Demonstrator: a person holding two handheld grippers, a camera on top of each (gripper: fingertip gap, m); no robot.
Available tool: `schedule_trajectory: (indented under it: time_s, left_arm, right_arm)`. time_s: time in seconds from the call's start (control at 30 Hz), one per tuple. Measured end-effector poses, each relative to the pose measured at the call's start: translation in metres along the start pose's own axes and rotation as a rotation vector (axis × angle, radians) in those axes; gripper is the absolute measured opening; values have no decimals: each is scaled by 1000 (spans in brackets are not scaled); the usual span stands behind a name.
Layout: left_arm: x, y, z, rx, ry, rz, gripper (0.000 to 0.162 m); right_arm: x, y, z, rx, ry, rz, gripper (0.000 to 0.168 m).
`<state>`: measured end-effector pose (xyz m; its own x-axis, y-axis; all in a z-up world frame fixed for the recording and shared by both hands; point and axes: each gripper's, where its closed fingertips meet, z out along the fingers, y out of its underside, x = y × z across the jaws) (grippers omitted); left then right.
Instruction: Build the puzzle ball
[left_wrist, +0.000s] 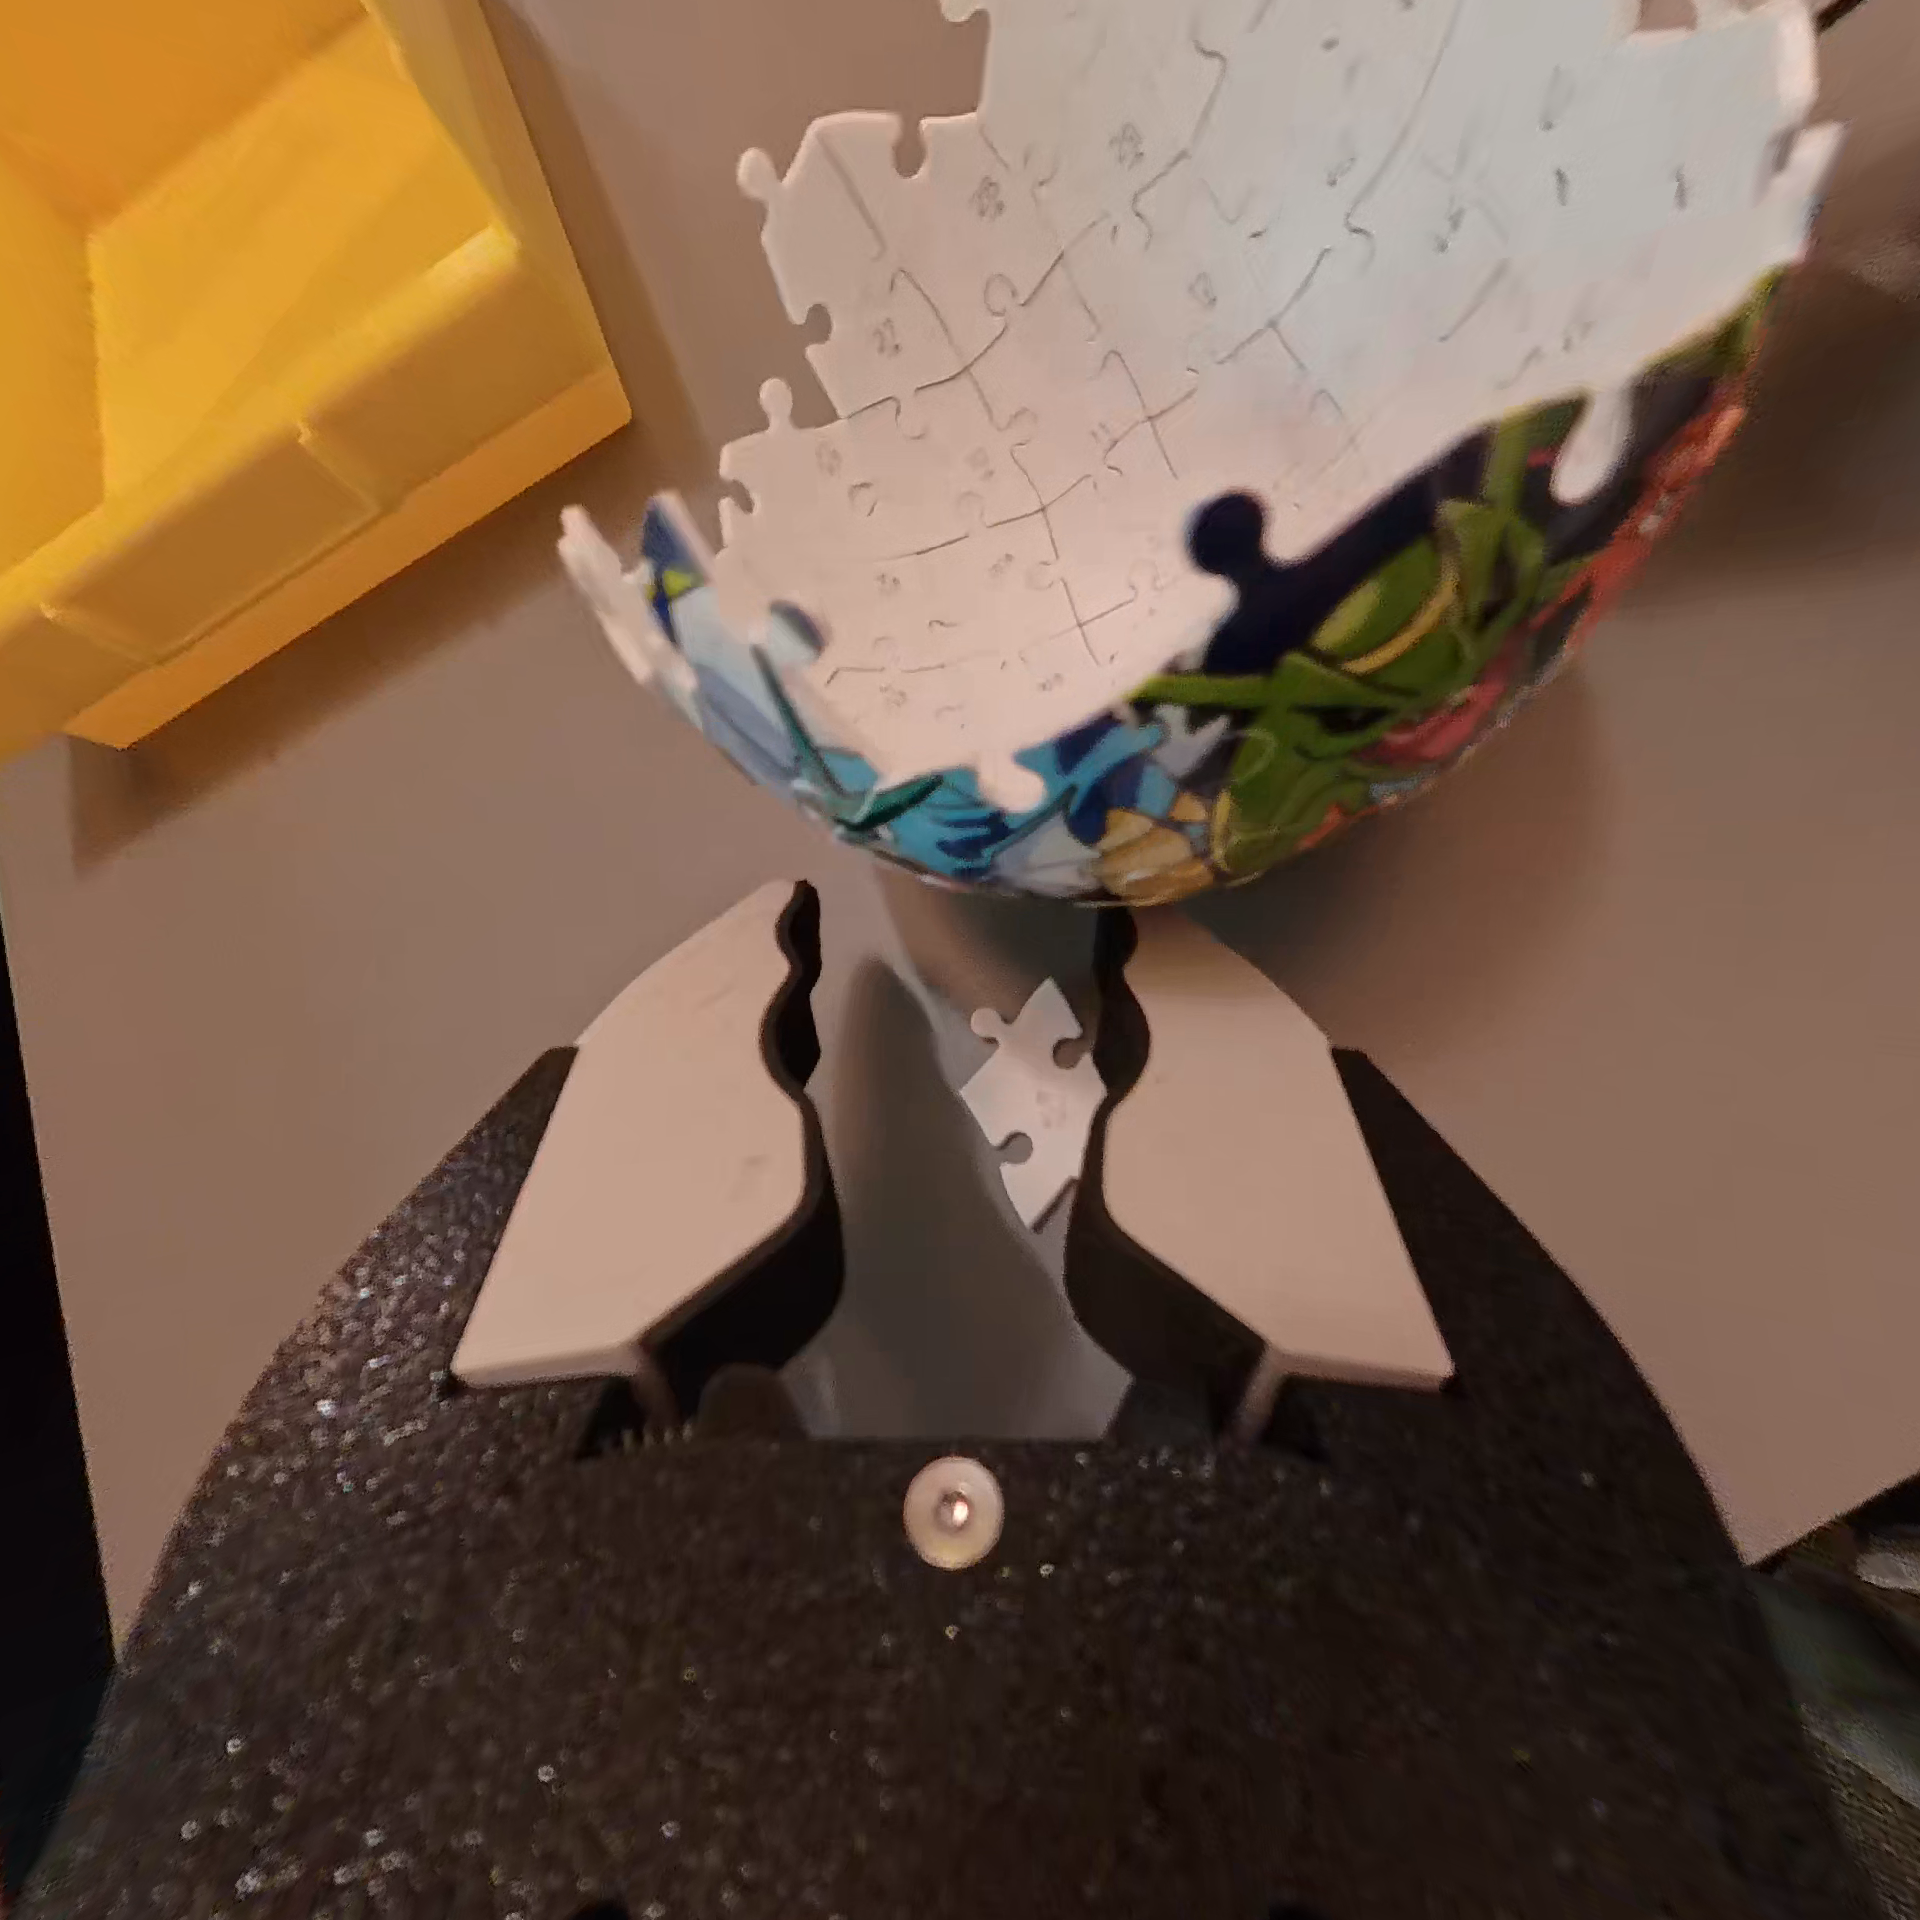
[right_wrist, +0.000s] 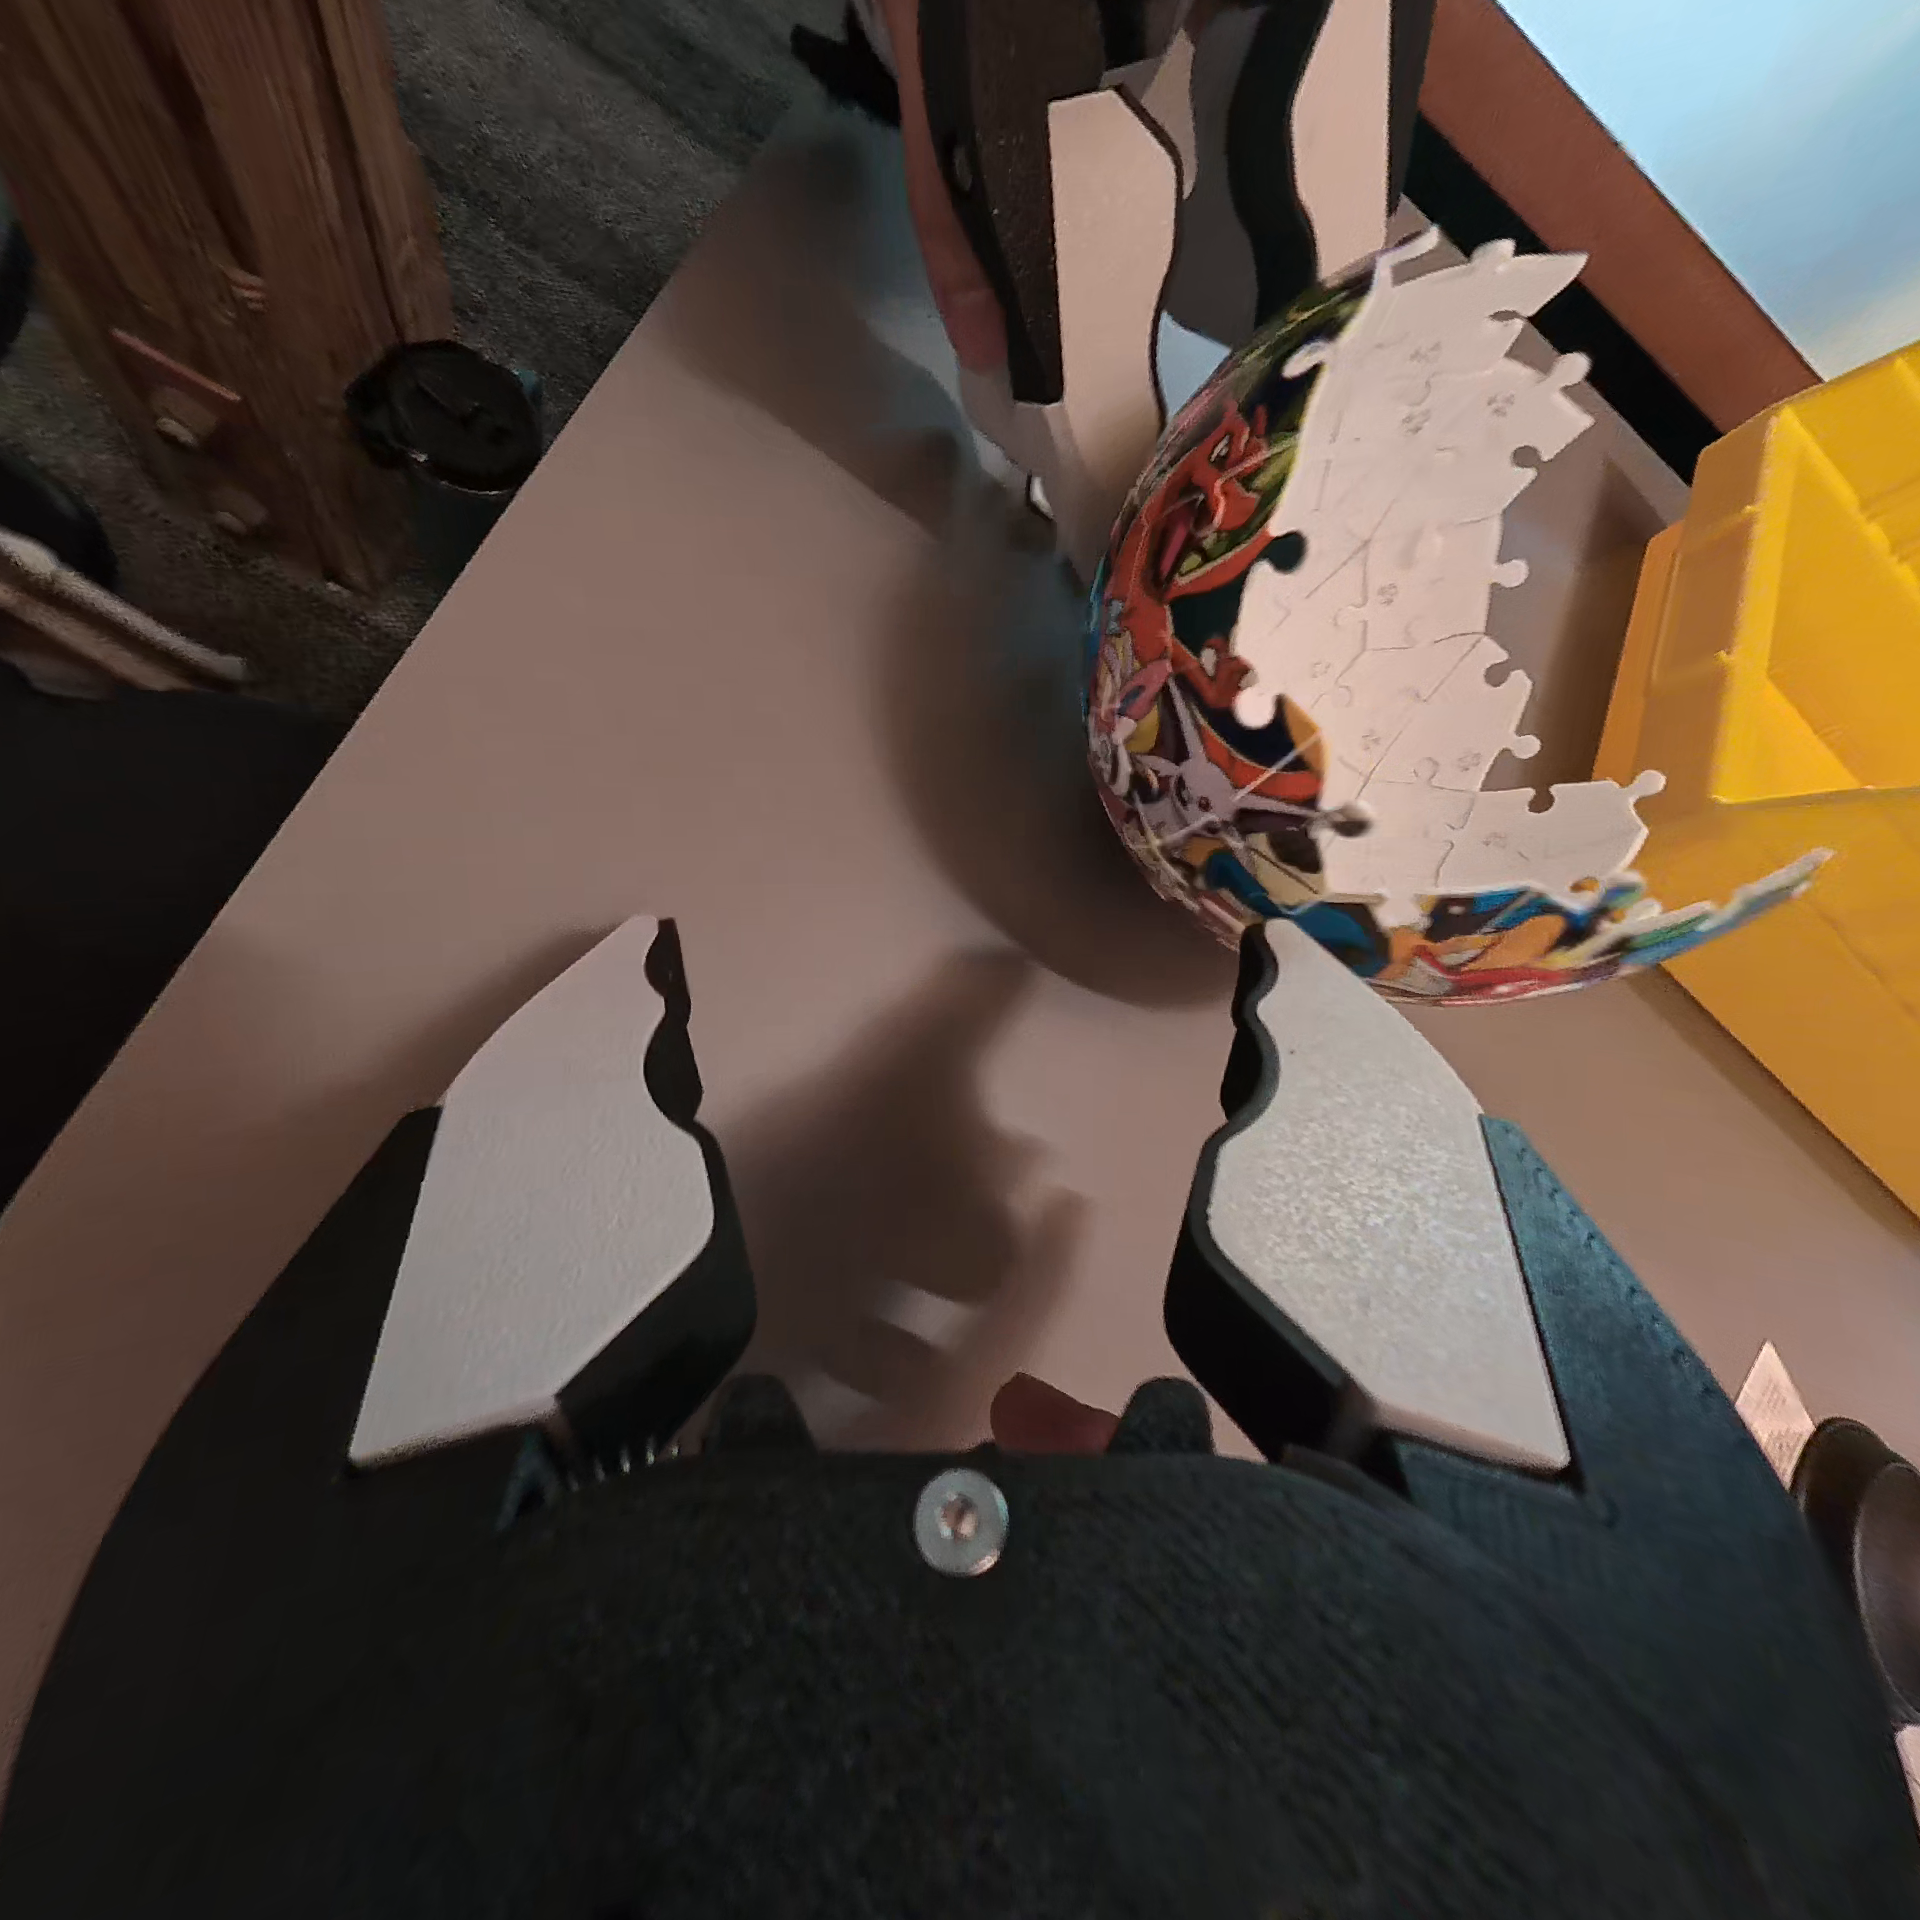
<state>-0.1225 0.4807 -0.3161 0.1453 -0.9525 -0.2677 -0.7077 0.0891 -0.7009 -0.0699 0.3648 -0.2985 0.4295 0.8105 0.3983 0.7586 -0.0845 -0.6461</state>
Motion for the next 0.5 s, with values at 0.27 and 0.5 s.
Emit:
schedule_trajectory:
  time_s: [0.27, 0.5]
  left_arm:
    - [2, -8, 2, 26, -5, 68, 41]
    - [14, -23, 5, 131, 59, 147, 32]
  right_arm:
    - [41, -4, -62, 145, 50, 118, 99]
    - [120, -22, -87, 172, 197, 35, 71]
